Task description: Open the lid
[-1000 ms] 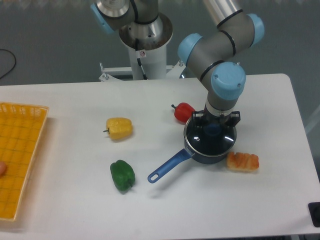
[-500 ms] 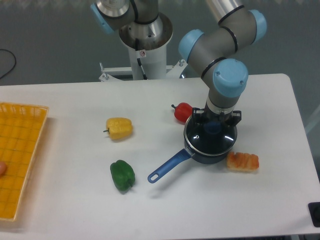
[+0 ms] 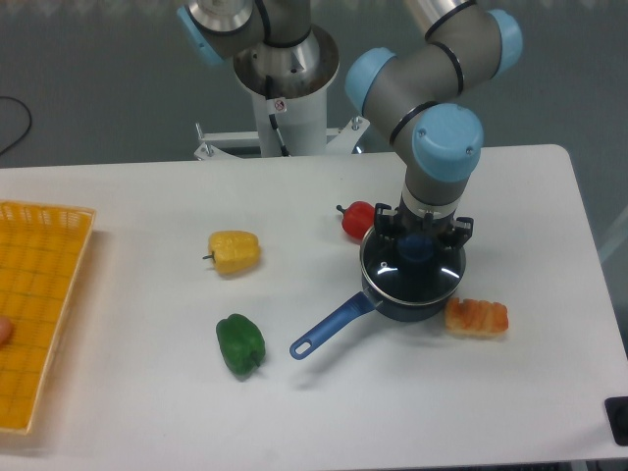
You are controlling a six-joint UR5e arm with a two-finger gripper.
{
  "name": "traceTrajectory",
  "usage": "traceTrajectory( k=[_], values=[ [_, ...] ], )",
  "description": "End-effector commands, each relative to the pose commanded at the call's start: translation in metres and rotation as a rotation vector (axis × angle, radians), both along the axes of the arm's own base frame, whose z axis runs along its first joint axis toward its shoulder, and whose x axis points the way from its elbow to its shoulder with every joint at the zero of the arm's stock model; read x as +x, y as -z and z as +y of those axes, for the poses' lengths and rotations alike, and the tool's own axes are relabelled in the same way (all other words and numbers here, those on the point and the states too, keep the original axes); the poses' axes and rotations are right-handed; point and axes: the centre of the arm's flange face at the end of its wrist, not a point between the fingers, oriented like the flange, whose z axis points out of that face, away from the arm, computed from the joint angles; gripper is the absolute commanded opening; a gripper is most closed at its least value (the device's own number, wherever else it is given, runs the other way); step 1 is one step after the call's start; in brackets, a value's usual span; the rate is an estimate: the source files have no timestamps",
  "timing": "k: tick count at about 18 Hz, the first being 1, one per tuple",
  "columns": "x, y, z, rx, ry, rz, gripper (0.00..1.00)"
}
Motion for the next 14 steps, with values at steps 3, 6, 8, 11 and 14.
traceTrajectory(
  k=[3,6,8,11,14],
  values=[
    [-0.0013,-0.0017,-0.0015,0.000,0.043,0.002,0.64],
    [-0.0024,-0.0031,-0.0018,0.002,0.052,0.003,0.64],
    [-0.0025,-0.0031,-0.0019,0.000,0.088,0.003,0.64],
    [-0.0025,-0.0059,-0.0045,-0.003,0.132,0.006,0.64],
    [-0.0037,-0.0065,-0.0070,-0.004,0.129,0.004,0.64]
  ],
)
